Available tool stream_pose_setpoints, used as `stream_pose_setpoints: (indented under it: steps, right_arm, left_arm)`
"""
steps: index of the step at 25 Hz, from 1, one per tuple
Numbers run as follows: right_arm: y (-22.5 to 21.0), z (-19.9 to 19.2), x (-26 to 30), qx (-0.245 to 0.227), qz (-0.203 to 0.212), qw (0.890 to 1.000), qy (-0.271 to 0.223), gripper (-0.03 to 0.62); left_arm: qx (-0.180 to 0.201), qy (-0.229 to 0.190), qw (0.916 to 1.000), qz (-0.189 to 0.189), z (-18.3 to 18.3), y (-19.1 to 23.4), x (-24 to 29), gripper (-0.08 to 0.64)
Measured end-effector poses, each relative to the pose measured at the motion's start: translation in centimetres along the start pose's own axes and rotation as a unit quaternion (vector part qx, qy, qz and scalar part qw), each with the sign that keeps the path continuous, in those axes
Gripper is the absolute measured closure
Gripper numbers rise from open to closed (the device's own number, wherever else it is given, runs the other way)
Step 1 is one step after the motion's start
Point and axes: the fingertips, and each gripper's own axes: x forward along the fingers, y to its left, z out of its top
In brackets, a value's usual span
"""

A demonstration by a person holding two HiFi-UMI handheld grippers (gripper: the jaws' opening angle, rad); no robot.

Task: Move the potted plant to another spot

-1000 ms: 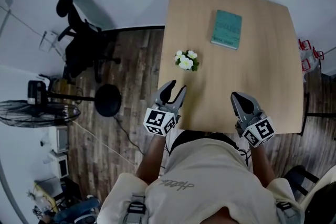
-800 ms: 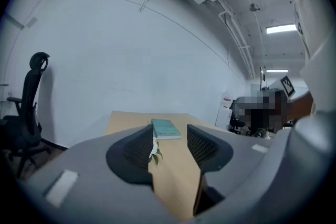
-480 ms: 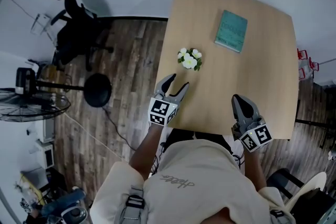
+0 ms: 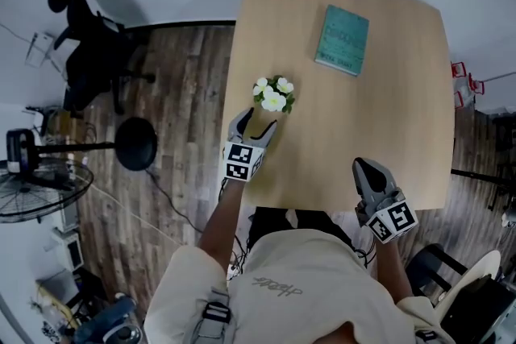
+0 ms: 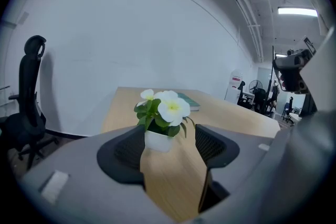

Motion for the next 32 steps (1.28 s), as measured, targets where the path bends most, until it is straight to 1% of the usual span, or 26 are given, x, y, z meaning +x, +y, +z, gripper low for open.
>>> stream_pose_setpoints:
  steps: [2, 4, 7, 11, 14, 18, 22, 25, 30, 32]
  right_arm:
    - [0.1, -0.6, 0.2, -0.008, 0.002, 1.000, 0.010, 0.591]
    - [0.2, -1.4, 0.1, -0.006, 0.003, 1.000, 0.020, 0.591]
    - [0.2, -2.1, 0.0, 0.001, 0.003, 1.000, 0.029, 0.591]
    - [-0.3, -2.6, 0.1, 0.008, -0.005, 0.999, 0.038, 0.591]
    - [-0.6, -2.9, 0.3, 0.013, -0.010, 0.999, 0.045, 0.591]
    - [-0.5, -3.1, 0.7, 0.014, -0.010, 0.998, 0.054, 0.591]
    - [-0.6, -3.5, 0.8, 0.019, -0.013, 0.998, 0.061, 0.591]
    - [-0.7, -3.4, 0.9, 0.021, -0.015, 0.998, 0.061, 0.591]
    - [-0.6, -3.6, 1.1, 0.023, -0.016, 0.998, 0.064, 0.591]
    - [-0.8, -3.7, 0.9, 0.025, -0.019, 0.997, 0.065, 0.591]
  left_arm:
    - [0.006, 0.006, 1.0000, 0.003, -0.7, 0.8, 1.1, 0.238]
    - [0.015, 0.009, 0.9998, 0.003, -1.3, 1.2, 2.0, 0.230]
    - [0.032, 0.012, 0.9994, -0.007, -2.4, 1.6, 3.4, 0.213]
    - [0.039, 0.022, 0.9989, -0.018, -3.2, 2.1, 4.9, 0.196]
    - [0.045, 0.027, 0.9984, -0.021, -3.3, 2.2, 5.7, 0.195]
    - [0.049, 0.015, 0.9981, -0.035, -2.8, 2.2, 7.0, 0.193]
    - [0.050, 0.007, 0.9981, -0.035, -2.4, 1.9, 7.9, 0.193]
    - [0.052, 0.004, 0.9984, -0.024, -2.0, 1.2, 8.3, 0.184]
    - [0.034, -0.007, 0.9990, 0.029, -1.6, 1.7, 8.9, 0.175]
    - [0.025, -0.010, 0.9987, 0.044, -1.5, 2.0, 9.3, 0.178]
